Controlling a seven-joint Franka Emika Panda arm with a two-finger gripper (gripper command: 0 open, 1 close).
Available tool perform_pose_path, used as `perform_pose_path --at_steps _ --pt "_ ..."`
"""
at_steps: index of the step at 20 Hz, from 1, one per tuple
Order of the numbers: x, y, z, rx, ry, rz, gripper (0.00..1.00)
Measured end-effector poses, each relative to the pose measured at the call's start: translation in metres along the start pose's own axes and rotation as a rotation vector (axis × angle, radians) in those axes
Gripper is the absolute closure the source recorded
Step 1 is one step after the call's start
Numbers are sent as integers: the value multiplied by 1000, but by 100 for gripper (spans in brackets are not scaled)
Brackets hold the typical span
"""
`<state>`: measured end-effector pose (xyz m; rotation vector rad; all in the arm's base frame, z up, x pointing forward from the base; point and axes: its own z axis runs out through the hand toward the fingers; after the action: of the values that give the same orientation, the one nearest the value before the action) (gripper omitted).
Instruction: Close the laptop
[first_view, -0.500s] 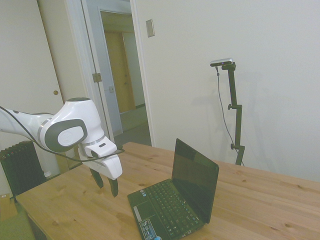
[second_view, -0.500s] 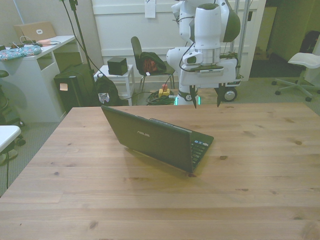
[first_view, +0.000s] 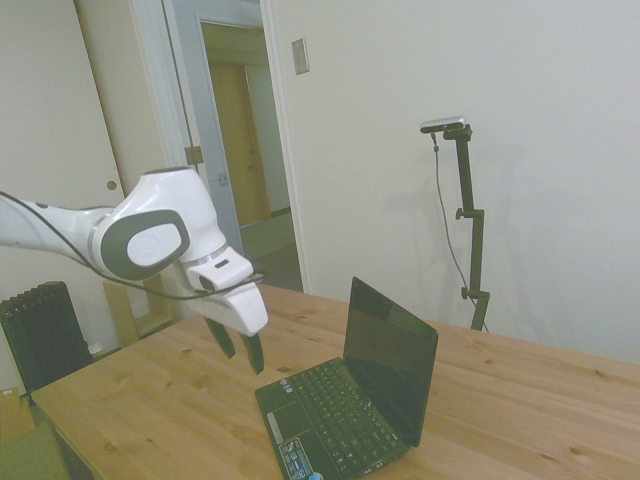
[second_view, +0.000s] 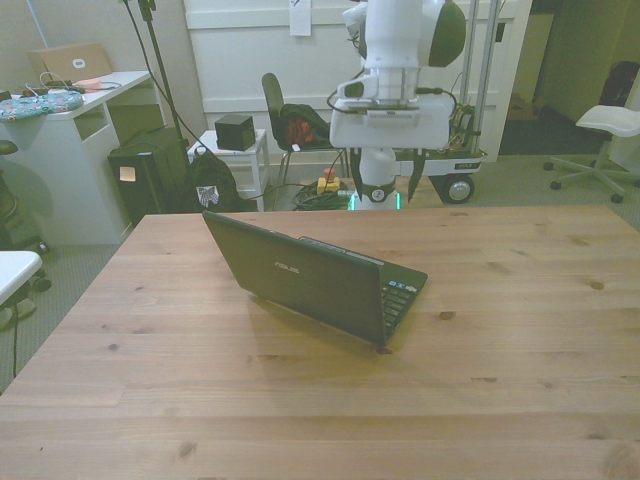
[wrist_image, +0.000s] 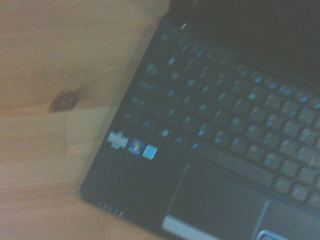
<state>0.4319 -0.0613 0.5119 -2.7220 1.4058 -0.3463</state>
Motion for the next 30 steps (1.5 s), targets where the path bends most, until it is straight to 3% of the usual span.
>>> perform_pose_path --at_steps 6,15,24,30 --pt "87 3 -73 25 65 109 0" --pt "227 16 -91 -9 111 267 0" --pt "311 11 -30 9 34 371 0" --pt "322 -21 29 -5 -50 359 0"
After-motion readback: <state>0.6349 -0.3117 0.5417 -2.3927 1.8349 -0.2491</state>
